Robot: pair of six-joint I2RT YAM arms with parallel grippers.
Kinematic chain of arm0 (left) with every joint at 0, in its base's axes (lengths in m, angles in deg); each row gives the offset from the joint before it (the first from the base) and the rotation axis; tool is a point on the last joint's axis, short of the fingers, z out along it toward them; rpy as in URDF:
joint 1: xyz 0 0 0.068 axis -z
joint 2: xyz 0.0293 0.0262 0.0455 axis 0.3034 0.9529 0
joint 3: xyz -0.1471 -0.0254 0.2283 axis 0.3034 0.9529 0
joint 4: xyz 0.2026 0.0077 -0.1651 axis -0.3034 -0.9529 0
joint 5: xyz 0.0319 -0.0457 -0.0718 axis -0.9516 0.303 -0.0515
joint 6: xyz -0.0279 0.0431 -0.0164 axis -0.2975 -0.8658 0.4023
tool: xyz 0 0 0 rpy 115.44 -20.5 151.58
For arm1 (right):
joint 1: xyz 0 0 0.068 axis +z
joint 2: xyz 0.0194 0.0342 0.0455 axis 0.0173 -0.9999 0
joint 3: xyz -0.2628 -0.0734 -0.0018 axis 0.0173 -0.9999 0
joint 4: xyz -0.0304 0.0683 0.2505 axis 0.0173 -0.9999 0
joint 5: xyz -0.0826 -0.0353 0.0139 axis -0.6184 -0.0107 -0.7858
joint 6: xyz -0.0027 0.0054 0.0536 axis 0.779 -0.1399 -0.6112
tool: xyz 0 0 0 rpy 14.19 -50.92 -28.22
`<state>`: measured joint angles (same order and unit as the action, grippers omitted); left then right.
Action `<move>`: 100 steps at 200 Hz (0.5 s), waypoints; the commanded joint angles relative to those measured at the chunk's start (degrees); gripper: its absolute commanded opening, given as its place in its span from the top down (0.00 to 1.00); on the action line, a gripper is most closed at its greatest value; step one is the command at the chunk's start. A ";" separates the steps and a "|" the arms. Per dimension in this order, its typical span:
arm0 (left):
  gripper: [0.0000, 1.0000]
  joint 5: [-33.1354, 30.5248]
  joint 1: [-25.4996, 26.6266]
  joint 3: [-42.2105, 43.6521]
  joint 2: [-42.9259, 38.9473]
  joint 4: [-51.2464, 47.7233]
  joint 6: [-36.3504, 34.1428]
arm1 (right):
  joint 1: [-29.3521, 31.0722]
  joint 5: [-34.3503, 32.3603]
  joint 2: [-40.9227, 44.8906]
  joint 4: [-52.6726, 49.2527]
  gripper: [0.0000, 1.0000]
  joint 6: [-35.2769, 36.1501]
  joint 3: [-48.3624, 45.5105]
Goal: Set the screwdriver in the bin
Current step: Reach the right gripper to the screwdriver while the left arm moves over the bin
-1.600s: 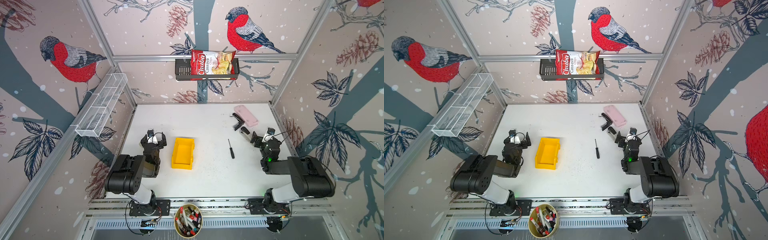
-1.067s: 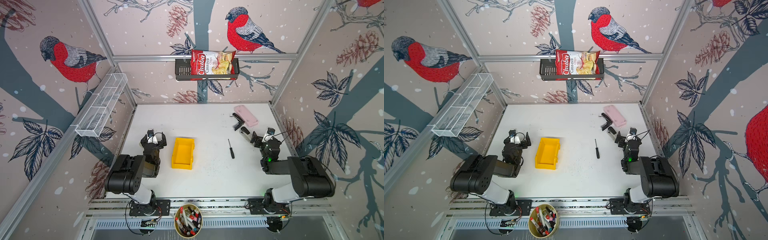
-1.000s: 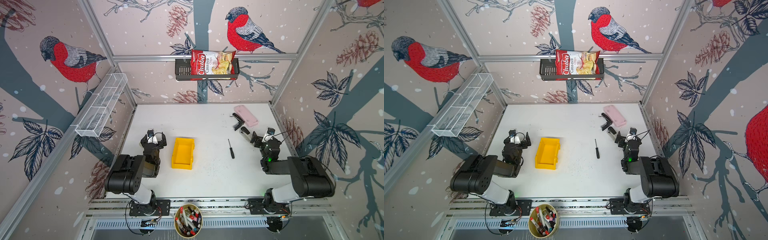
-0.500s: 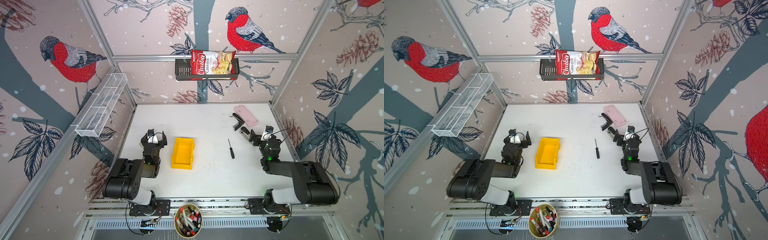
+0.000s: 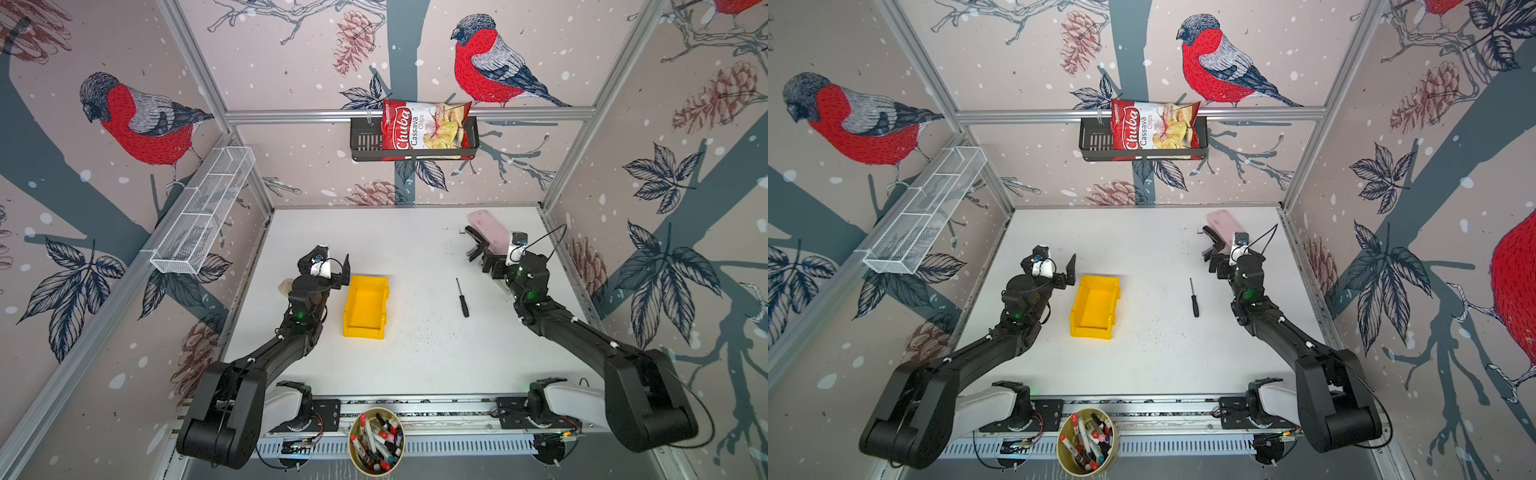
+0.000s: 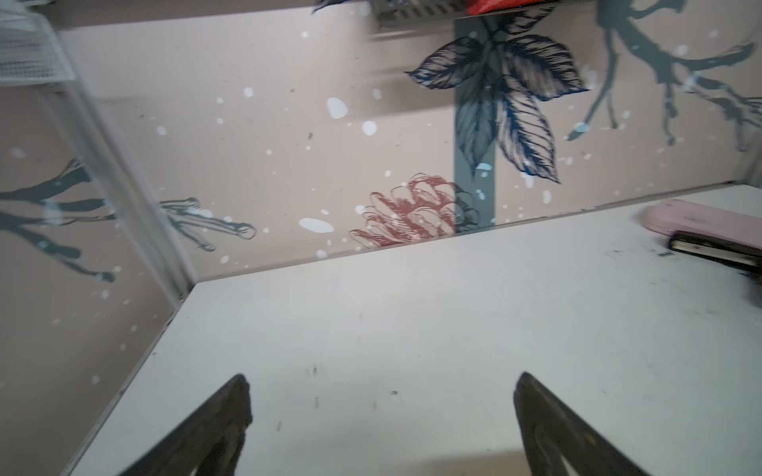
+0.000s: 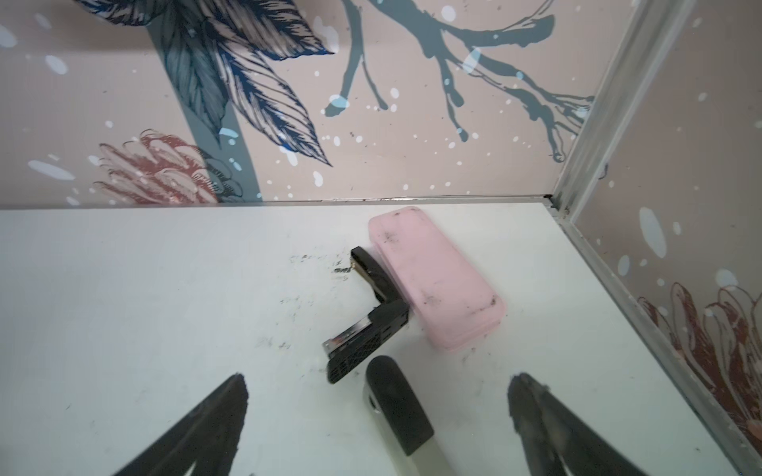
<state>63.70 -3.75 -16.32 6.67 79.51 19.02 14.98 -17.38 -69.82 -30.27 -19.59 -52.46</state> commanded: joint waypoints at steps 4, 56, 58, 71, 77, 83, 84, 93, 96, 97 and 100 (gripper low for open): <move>0.02 4.55 3.71 -2.49 -2.94 -8.86 -3.19 | 3.37 -1.94 2.15 -6.79 0.00 -1.41 0.10; 0.02 7.50 14.02 -6.40 -5.55 -17.38 -2.84 | 14.14 -8.45 3.60 -15.67 0.00 -9.10 1.42; 0.02 7.54 14.38 -6.46 -5.57 -17.45 -2.80 | 14.52 -8.61 3.53 -16.07 0.00 -9.54 1.47; 0.02 7.73 16.97 -6.22 -5.64 -17.74 -2.53 | 16.76 -9.98 3.07 -17.91 0.00 -12.92 1.51; 0.02 7.89 18.05 -6.09 -5.59 -17.89 -2.46 | 17.69 -10.37 2.72 -18.74 0.00 -14.70 1.51; 0.02 8.08 19.07 -5.87 -5.43 -18.06 -2.49 | 18.43 -10.51 2.32 -19.46 0.00 -16.68 1.44; 0.02 8.13 19.23 -5.82 -5.40 -18.07 -2.51 | 18.55 -10.56 2.26 -19.56 0.00 -16.93 1.43; 0.02 8.32 20.53 -5.61 -5.29 -18.09 -2.40 | 19.67 -10.75 1.49 -20.37 0.00 -19.43 1.27; 0.02 8.37 20.98 -5.49 -5.21 -18.11 -2.36 | 20.12 -11.00 1.23 -20.62 0.00 -20.09 1.25; 0.02 8.44 21.11 -5.41 -5.20 -18.14 -2.36 | 20.27 -11.06 1.18 -20.67 0.00 -20.30 1.25; 0.02 8.56 21.45 -5.34 -5.15 -18.15 -2.40 | 20.66 -11.34 0.88 -20.93 0.00 -20.88 1.17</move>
<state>70.71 15.24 -22.14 1.32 62.59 16.72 33.42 -25.34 -67.64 -47.19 -32.14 -51.33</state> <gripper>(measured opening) 0.981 0.996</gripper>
